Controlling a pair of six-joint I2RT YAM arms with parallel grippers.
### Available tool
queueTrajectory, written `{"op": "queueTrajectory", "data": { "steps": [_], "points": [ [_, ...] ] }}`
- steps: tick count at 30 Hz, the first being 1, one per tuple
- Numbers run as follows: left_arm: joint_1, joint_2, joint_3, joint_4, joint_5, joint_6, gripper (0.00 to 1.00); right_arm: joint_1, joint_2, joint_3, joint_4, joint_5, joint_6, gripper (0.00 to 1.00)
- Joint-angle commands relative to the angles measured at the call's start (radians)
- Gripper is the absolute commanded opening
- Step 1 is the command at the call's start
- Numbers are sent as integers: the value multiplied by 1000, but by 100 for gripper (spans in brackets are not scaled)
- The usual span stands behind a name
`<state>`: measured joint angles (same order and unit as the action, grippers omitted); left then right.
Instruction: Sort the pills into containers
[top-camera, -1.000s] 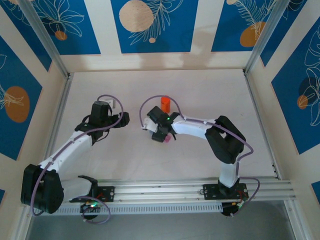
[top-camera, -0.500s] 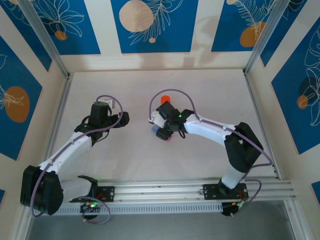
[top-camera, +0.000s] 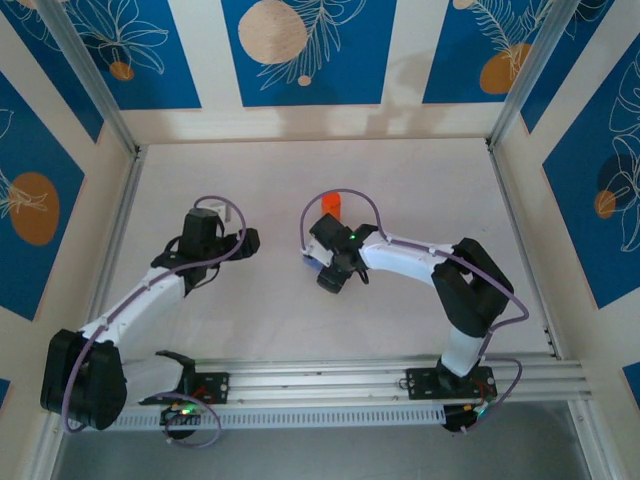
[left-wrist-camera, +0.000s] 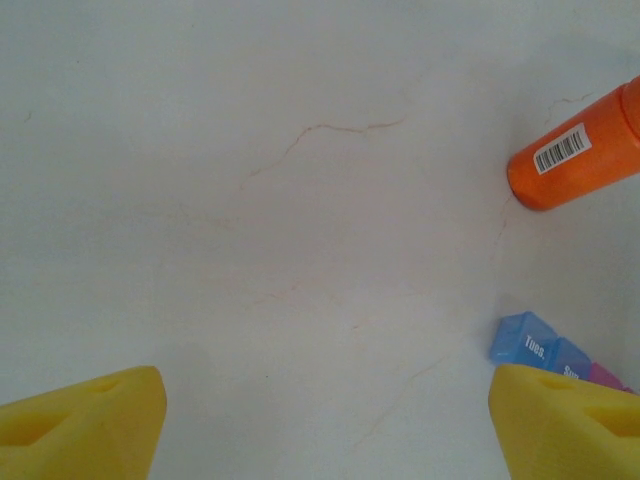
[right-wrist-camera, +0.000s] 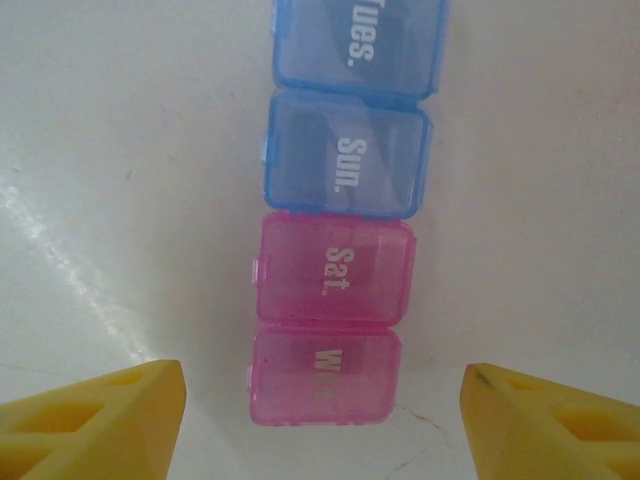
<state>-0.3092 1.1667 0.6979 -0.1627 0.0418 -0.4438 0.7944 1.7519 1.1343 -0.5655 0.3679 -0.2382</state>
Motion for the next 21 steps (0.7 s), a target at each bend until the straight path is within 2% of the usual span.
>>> {"op": "queueTrajectory", "data": {
  "steps": [1,7,11,15,21],
  "points": [
    [9,2,-13,33,26,-22,84,-5,22,-24,-11,37,40,73],
    [8,9,-18,45,35,-28,84,-47,44,-26,-11,167,41,72],
    [7,10,-21,44,36,-28,84,-68,4,-33,10,148,45,72],
    [7,8,-24,41,38,-27,84,-101,-15,-41,31,205,50,72],
    [6,-1,-24,30,41,-19,84,-141,-87,-34,30,167,147,72]
  ]
}}
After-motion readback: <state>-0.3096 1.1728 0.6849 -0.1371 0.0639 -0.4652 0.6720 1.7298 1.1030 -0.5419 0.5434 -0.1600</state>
